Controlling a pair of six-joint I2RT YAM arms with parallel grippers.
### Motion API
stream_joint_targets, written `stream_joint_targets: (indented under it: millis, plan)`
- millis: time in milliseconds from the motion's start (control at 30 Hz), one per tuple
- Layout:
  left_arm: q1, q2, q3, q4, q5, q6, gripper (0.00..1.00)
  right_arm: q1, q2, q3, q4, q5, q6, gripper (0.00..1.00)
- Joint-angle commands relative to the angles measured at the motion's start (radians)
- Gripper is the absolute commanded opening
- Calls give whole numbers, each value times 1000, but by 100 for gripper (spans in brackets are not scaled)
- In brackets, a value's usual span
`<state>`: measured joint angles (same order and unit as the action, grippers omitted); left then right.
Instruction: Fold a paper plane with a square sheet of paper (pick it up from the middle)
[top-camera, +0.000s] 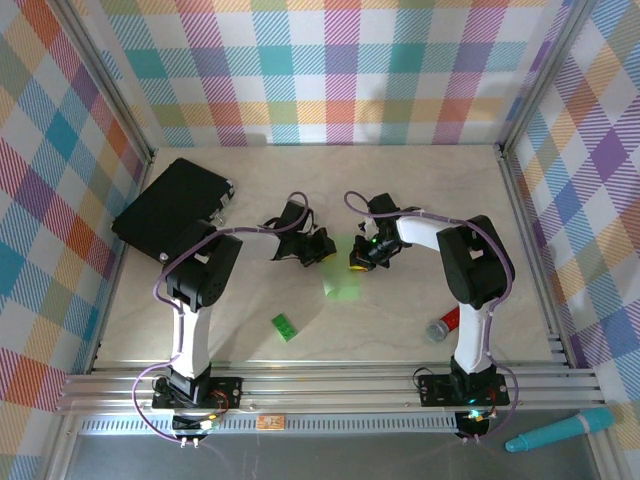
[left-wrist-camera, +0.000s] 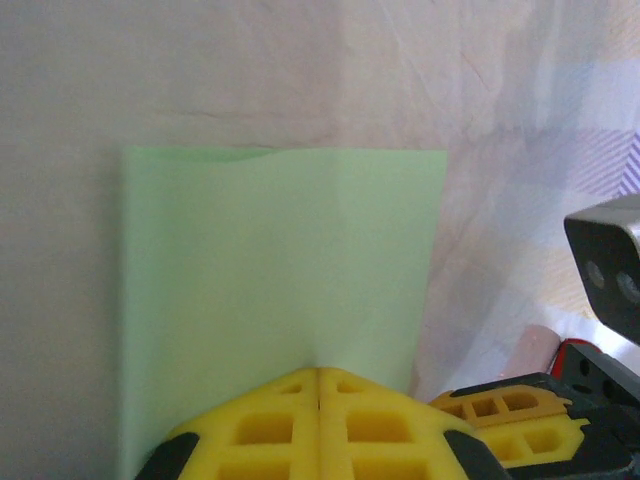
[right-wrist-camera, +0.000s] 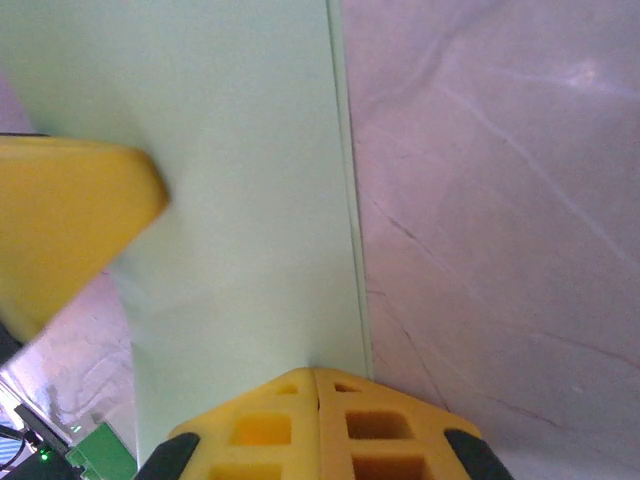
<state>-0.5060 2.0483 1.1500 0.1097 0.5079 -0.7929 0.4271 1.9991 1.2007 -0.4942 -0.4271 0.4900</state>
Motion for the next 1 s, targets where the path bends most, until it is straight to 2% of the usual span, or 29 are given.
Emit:
stream_joint_targets:
  millis: [0, 100, 200, 367, 567, 767, 967]
  plan:
    - [107, -7, -46, -109, -98, 40, 0, -2, 162, -99, -130, 332, 14, 4]
    - [141, -27, -30, -158, -112, 75, 0, -2, 165, -93, -135, 335, 14, 4]
    - [138, -63, -20, -160, -85, 81, 0, -2, 165, -89, -134, 335, 14, 4]
    - [69, -135, -26, -58, -28, 26, 0, -2, 165, -84, -134, 332, 15, 4]
    - [-5, -59, 9, 28, -22, -49, 0, -2, 171, -82, -134, 332, 14, 4]
    - [8, 31, 79, -17, -44, -24, 0, -2, 173, -85, -133, 333, 12, 4]
    - [96, 66, 48, -2, -75, -33, 0, -2, 176, -85, -133, 338, 16, 4]
